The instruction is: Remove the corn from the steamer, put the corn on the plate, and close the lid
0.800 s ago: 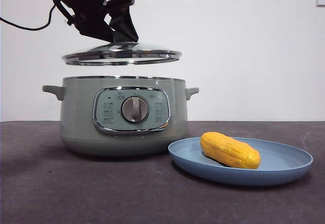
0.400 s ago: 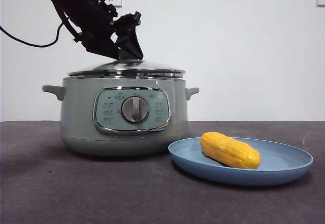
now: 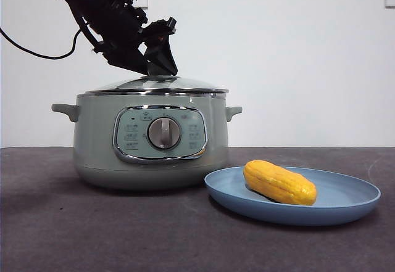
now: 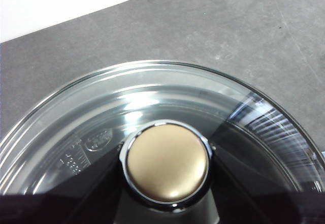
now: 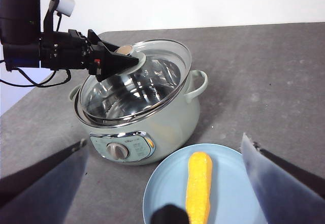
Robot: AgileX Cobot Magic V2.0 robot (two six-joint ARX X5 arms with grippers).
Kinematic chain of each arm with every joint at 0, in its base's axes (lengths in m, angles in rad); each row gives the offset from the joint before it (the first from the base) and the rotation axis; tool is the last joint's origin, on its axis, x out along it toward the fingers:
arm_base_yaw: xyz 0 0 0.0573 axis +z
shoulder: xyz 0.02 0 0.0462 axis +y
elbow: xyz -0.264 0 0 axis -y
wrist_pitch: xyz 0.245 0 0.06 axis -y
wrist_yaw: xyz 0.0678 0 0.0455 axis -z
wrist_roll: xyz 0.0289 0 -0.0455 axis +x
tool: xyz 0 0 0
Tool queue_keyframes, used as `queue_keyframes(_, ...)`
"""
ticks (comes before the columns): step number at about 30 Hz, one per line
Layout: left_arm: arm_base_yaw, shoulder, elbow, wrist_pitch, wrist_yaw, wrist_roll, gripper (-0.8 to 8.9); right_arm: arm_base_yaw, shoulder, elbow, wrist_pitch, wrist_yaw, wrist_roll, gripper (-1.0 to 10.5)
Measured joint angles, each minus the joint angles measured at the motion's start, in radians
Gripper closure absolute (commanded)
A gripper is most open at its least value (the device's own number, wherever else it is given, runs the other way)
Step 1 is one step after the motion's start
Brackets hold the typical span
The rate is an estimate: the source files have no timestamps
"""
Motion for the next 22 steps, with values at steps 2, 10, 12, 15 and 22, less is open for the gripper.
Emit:
queue_keyframes(2,0.0,-0.002,0.002,-0.013,0.0,0.002,8.22,0.0,0.0,0.0,0.0,0.0,0.0,4.4)
queue_keyframes(10,-0.002,-0.012,0.011,-0.074,0.0,0.001,8.22,0.0,0.0,0.0,0.0,0.0,-0.007,4.4)
queue_keyframes(12,-0.002,-0.015,0.014,-0.094,0.0,0.0,8.22,0.0,0.0,0.0,0.0,0.0,-0.009,4.4)
queue_keyframes(15,-0.002,-0.016,0.016,-0.106,0.001,-0.003,8.22,0.0,0.0,0.0,0.0,0.0,-0.015,4.4)
queue_keyframes(22,-0.002,-0.016,0.02,-0.121,-0.001,-0.002,8.22,0.0,0.0,0.0,0.0,0.0,-0.019,4.4)
